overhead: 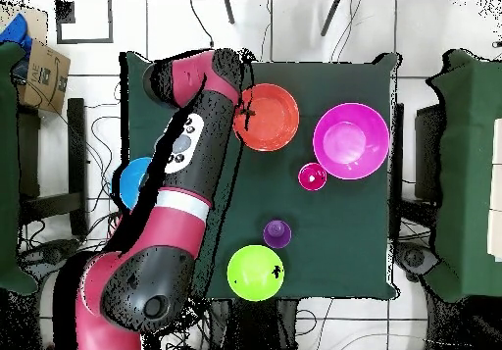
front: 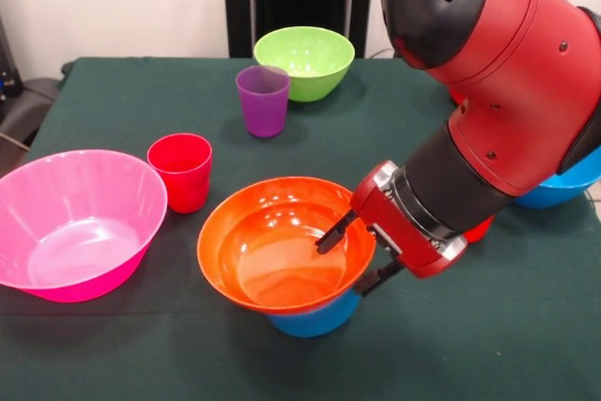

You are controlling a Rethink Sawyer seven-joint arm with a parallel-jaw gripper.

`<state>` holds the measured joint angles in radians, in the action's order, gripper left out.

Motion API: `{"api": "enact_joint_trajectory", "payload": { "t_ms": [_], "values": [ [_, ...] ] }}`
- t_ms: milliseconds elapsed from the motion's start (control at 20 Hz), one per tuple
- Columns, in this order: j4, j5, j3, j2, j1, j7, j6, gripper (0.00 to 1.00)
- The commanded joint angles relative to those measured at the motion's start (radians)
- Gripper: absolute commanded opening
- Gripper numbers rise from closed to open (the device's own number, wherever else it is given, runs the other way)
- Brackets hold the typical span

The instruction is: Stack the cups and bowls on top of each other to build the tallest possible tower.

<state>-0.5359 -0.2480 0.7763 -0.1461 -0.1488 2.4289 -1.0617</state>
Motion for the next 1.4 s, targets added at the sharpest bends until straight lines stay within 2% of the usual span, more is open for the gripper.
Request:
{"api": "enact_joint_trajectory", "payload": {
  "t_ms": [50,450,950,1400],
  "values": [
    [-0.006,-0.006,-0.191,-0.002,0.016,-0.174,-0.058,1.00],
    [-0.010,-0.034,-0.265,0.047,0.029,-0.176,-0.091,1.00],
    [0.025,-0.042,-0.308,0.045,0.041,-0.153,-0.103,1.00],
    [0.028,-0.023,-0.318,0.041,0.042,-0.144,-0.093,1.00]
  ]
}}
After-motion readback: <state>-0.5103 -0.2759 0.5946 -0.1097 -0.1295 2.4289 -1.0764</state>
